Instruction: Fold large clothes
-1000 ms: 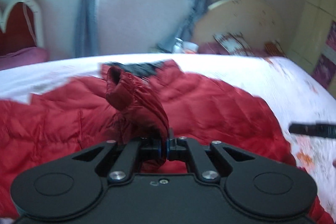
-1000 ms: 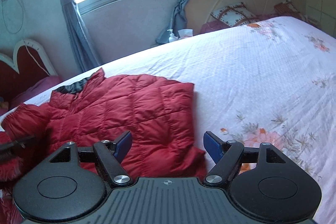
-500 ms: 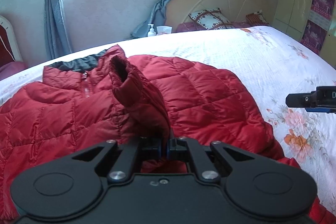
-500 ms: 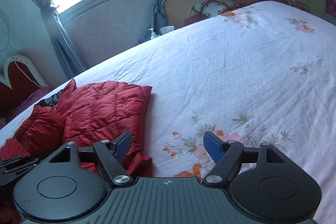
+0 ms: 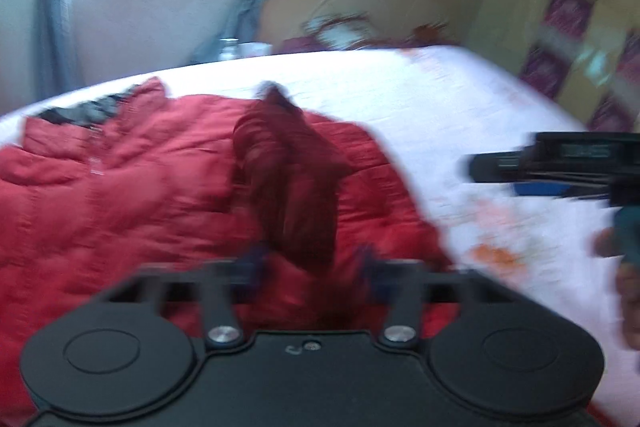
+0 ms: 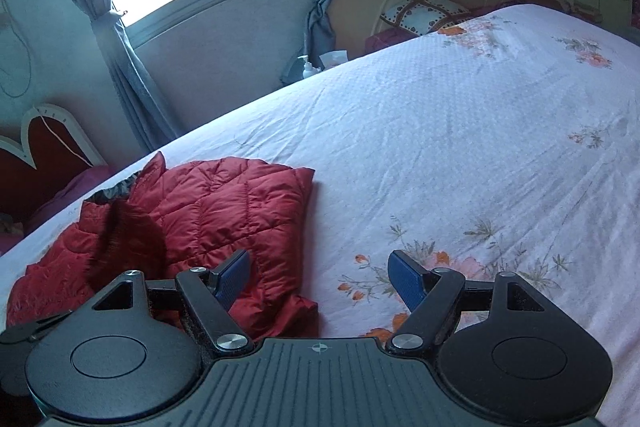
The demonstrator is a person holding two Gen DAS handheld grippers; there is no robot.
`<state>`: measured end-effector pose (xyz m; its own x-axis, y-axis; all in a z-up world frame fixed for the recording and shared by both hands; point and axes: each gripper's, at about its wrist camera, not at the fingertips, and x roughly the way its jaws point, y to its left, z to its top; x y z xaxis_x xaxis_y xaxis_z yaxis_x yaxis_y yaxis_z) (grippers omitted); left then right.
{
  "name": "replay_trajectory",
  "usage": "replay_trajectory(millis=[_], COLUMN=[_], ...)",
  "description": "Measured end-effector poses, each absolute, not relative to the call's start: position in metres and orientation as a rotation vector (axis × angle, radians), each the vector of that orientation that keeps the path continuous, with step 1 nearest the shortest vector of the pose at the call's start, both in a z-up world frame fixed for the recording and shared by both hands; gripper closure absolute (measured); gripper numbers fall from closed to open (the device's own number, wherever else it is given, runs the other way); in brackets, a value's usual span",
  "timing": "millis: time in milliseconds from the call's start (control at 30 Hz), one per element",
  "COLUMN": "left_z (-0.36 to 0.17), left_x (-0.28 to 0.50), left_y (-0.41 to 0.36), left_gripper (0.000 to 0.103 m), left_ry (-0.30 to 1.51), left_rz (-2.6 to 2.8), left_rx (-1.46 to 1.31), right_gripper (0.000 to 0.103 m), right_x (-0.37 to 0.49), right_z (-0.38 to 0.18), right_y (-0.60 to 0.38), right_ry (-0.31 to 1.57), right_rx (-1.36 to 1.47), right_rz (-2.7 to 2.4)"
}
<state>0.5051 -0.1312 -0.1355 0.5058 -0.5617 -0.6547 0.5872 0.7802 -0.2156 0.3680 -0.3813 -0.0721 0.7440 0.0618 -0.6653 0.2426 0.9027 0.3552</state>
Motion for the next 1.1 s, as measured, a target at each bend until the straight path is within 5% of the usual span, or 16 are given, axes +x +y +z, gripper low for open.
replay_trajectory(millis=[33, 100, 133, 500, 533, 567, 833, 900, 933, 967, 1000, 1100], left_z=[-0.134, -0.128, -0.125, -0.124, -0.13, -0.138, -0.153, -0.131, -0.124, -0.118, -0.115, -0.12], left_x=[0.501, 0.491, 0.487, 0.497, 0.502, 0.508, 0.505, 0.497, 0.498, 0.501, 0.508, 0.535], left_y=[-0.127, -0.111, -0.099, 0.097, 0.1, 0.101, 0.107, 0.107, 0.106, 0.103, 0.099, 0.086], left_gripper=[0.015, 0.042, 0.046, 0.057, 0.057, 0.057, 0.059, 0.048, 0.044, 0.039, 0.039, 0.046], left_ry=[0.765, 0.761, 0.766, 0.641, 0.655, 0.689, 0.725, 0.645, 0.619, 0.609, 0.605, 0.651], left_rz=[-0.713, -0.725, -0.706, -0.152, -0.151, -0.157, -0.145, -0.148, -0.144, -0.15, -0.165, -0.204], left_rx=[0.007, -0.02, -0.041, -0.102, -0.086, -0.073, -0.027, -0.008, 0.014, 0.031, 0.045, 0.085], right_gripper=[0.028, 0.027, 0.027, 0.031, 0.069, 0.083, 0.083, 0.06, 0.017, 0.013, 0.014, 0.048], right_x=[0.369, 0.37, 0.372, 0.428, 0.43, 0.431, 0.414, 0.41, 0.404, 0.4, 0.403, 0.429], right_z=[-0.07, -0.066, -0.063, -0.106, -0.109, -0.11, -0.12, -0.102, -0.09, -0.081, -0.076, -0.082], right_y=[-0.379, -0.372, -0.367, -0.317, -0.313, -0.308, -0.285, -0.284, -0.281, -0.279, -0.275, -0.255], right_ry=[0.718, 0.69, 0.677, 0.812, 0.825, 0.847, 0.849, 0.783, 0.713, 0.648, 0.635, 0.718], right_rx=[0.455, 0.46, 0.446, 0.46, 0.447, 0.424, 0.258, 0.205, 0.16, 0.133, 0.123, 0.064], right_rz=[-0.092, -0.078, -0.058, 0.134, 0.159, 0.172, 0.082, 0.017, -0.037, -0.028, 0.023, 0.116])
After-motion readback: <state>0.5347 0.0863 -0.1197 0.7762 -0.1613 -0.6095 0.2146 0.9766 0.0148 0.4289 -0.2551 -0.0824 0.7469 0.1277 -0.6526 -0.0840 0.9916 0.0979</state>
